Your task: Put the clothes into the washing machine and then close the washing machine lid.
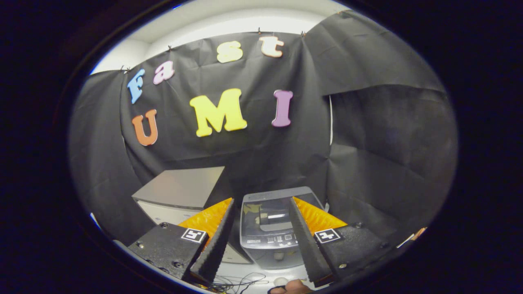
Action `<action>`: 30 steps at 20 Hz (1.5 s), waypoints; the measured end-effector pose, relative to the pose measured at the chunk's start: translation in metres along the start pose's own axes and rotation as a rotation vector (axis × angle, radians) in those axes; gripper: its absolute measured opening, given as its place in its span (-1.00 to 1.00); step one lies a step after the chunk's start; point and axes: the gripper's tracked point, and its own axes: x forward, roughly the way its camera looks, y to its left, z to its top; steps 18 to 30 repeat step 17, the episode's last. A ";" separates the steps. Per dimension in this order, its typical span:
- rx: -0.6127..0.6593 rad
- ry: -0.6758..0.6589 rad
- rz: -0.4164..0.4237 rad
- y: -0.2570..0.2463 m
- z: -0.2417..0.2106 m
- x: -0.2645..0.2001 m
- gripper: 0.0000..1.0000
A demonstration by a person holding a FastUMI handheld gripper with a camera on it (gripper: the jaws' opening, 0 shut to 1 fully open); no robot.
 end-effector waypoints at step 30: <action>-0.083 -0.181 0.095 -0.064 -0.004 -0.204 1.00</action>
